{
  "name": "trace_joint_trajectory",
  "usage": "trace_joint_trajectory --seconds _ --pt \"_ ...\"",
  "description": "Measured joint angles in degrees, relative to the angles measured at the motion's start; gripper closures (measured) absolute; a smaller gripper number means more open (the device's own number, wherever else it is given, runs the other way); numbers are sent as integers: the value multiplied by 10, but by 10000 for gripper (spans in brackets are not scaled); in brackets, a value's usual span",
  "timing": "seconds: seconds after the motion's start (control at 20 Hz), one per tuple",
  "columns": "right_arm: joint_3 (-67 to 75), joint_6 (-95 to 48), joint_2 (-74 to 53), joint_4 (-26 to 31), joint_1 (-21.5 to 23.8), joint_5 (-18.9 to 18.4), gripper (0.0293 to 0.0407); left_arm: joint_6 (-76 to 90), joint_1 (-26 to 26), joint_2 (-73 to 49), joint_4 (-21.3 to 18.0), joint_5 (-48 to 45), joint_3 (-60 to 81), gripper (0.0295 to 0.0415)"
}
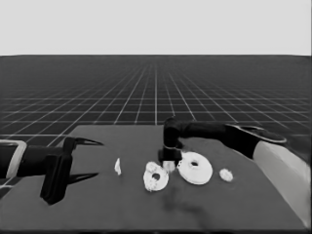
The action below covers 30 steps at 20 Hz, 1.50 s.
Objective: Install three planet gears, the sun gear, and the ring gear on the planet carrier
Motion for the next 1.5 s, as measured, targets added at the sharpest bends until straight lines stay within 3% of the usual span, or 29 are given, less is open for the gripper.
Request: trace_joint_trajectory --seconds 0.2,0.3,0.4,0.7,0.8,0.85,1.2,1.35,1.5 --pt "-30 -12 19 1 0 2 388 0 0 0 0 0 0 326" --pt "-64 -32 29 -56 -59 20 388 0 0 0 0 0 0 326" --pt "-83 -43 34 -74 -80 28 388 0 0 0 0 0 0 326" --pt "-92 -48 37 -83 -89 33 388 0 0 0 0 0 0 326" --pt "-93 -48 37 -83 -89 33 328 0 0 0 0 0 0 326" --pt "-93 -48 37 -83 -89 34 319 0 0 0 0 0 0 326" --pt "-93 -48 37 -83 -89 34 315 0 0 0 0 0 0 326" --pt "-40 -17 22 -18 -19 6 315 0 0 0 0 0 0 326" --pt "-35 -14 21 -3 -4 3 315 0 0 0 0 0 0 326"
